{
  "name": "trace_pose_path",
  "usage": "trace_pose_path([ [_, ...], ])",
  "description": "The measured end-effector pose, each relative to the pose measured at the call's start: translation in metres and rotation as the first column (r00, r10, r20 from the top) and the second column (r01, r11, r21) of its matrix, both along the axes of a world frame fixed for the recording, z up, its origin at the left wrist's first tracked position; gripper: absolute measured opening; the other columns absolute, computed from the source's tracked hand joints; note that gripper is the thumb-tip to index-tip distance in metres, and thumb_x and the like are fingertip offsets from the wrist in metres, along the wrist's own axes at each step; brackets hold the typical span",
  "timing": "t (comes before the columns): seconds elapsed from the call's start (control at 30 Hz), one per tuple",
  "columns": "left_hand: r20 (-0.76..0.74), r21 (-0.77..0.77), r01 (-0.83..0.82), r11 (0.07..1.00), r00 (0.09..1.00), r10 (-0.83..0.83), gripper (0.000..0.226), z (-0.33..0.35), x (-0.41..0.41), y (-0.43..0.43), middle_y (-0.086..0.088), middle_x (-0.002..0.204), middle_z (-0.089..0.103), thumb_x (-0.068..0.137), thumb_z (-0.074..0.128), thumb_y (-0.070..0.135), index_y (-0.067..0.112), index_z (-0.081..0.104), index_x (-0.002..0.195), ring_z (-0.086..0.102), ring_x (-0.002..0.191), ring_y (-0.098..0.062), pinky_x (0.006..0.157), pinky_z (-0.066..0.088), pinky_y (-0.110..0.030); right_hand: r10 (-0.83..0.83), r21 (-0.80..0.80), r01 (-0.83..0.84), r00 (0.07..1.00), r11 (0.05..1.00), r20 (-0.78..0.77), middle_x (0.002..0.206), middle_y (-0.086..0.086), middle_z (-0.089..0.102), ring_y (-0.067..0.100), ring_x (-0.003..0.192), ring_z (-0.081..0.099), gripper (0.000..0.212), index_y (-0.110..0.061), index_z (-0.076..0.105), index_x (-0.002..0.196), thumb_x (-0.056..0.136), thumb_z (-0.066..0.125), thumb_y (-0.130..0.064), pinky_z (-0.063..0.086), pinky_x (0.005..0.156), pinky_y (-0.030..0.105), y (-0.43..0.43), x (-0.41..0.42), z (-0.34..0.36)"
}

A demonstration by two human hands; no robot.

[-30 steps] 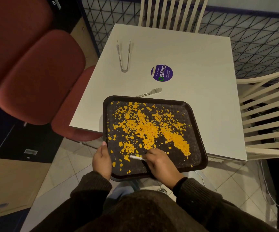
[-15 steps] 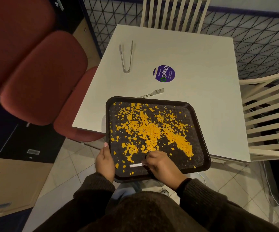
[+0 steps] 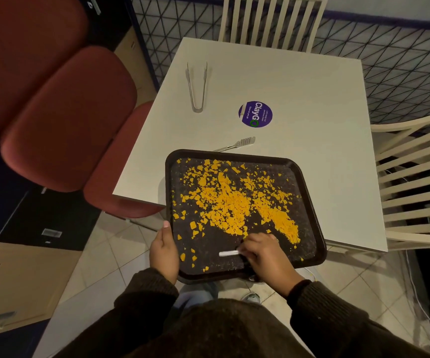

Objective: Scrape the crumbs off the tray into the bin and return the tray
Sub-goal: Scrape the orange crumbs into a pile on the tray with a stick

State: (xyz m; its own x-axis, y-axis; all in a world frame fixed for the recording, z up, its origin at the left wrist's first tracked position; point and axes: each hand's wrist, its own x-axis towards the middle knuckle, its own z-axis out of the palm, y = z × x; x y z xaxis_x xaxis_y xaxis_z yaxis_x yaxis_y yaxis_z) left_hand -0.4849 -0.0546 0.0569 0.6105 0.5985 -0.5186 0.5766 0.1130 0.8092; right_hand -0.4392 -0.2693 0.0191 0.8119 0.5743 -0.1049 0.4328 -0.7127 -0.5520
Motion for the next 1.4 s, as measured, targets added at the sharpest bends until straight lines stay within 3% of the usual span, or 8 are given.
trace_pose_path([
  [0.13,-0.013,-0.005,0.010,1.000,1.000,-0.010,0.052,-0.004,-0.002,0.001,-0.004,0.095,0.070,0.097,0.025,0.045,0.011,0.063,0.110,0.065,0.092,-0.018,0.077,0.051,-0.029,-0.201,0.036,0.201,0.980,0.979,-0.015,0.081,0.001,0.062,0.018,0.077,0.053,0.009,-0.015,0.068,0.087,0.086,0.061,-0.010,0.039,0.070,0.033,0.005,0.012,-0.012],
  [0.27,-0.008,0.015,0.030,0.999,1.000,-0.030,0.052,-0.003,-0.003,0.001,-0.005,0.096,0.070,0.098,0.025,0.044,0.011,0.063,0.110,0.064,0.089,-0.013,0.070,0.049,-0.024,-0.367,0.024,0.368,0.930,0.930,-0.012,0.081,0.006,0.064,0.023,0.076,0.055,0.011,-0.010,0.068,0.088,0.084,0.060,-0.004,0.044,0.068,0.036,0.007,0.031,-0.011],
  [0.53,-0.020,-0.009,0.036,0.999,0.999,-0.036,0.050,-0.005,-0.002,0.004,-0.005,0.096,0.069,0.098,0.026,0.043,0.011,0.062,0.110,0.064,0.090,-0.017,0.069,0.049,-0.026,-0.124,-0.096,0.119,0.991,0.988,-0.046,0.087,-0.002,0.064,0.019,0.089,0.054,0.008,-0.020,0.068,0.086,0.085,0.063,-0.015,0.029,0.079,0.032,-0.034,0.007,-0.009],
  [0.73,-0.027,0.004,0.044,0.999,0.999,-0.044,0.046,-0.007,-0.002,0.005,-0.003,0.092,0.069,0.098,0.029,0.040,0.009,0.062,0.108,0.064,0.088,-0.016,0.070,0.048,-0.025,-0.342,-0.042,0.340,0.939,0.939,-0.029,0.076,0.001,0.059,0.020,0.074,0.051,0.010,-0.013,0.066,0.080,0.084,0.061,-0.005,0.040,0.066,0.033,-0.037,0.022,-0.021],
  [0.9,-0.013,0.022,0.030,0.999,0.999,-0.030,0.045,-0.004,-0.001,0.004,-0.002,0.087,0.065,0.099,0.031,0.035,0.004,0.063,0.107,0.061,0.082,-0.015,0.067,0.045,-0.023,-0.473,-0.046,0.471,0.881,0.881,-0.027,0.087,0.006,0.066,0.026,0.082,0.058,0.015,-0.014,0.068,0.084,0.085,0.057,-0.005,0.044,0.079,0.041,-0.036,0.047,-0.022],
  [1.03,0.003,0.035,0.034,0.999,0.999,-0.034,0.044,-0.006,0.001,0.006,-0.004,0.090,0.066,0.099,0.031,0.034,0.005,0.062,0.107,0.063,0.097,-0.028,0.080,0.045,-0.028,-0.352,-0.091,0.348,0.936,0.933,-0.021,0.087,-0.001,0.067,0.018,0.085,0.057,0.010,-0.018,0.069,0.083,0.083,0.064,-0.010,0.036,0.085,0.038,-0.062,0.036,-0.011],
  [1.23,0.081,0.179,0.159,0.971,0.981,-0.176,0.048,0.013,0.004,0.001,0.014,0.123,0.036,0.100,0.029,0.023,0.021,0.022,0.148,0.035,0.113,-0.003,0.094,0.028,-0.018,-0.230,-0.211,0.214,0.972,0.954,-0.054,0.080,-0.005,0.064,0.018,0.081,0.060,0.014,-0.024,0.067,0.076,0.082,0.066,-0.011,0.032,0.072,0.032,-0.115,0.009,-0.017],
  [1.4,0.091,0.197,0.176,0.964,0.976,-0.197,0.046,0.011,0.002,0.004,0.002,0.136,0.046,0.101,0.028,0.020,0.025,0.025,0.147,0.043,0.115,-0.007,0.095,0.033,-0.020,-0.209,-0.228,0.197,0.977,0.953,-0.028,0.079,-0.003,0.065,0.020,0.079,0.059,0.013,-0.022,0.068,0.076,0.081,0.066,-0.010,0.027,0.073,0.031,-0.122,0.005,-0.024],
])
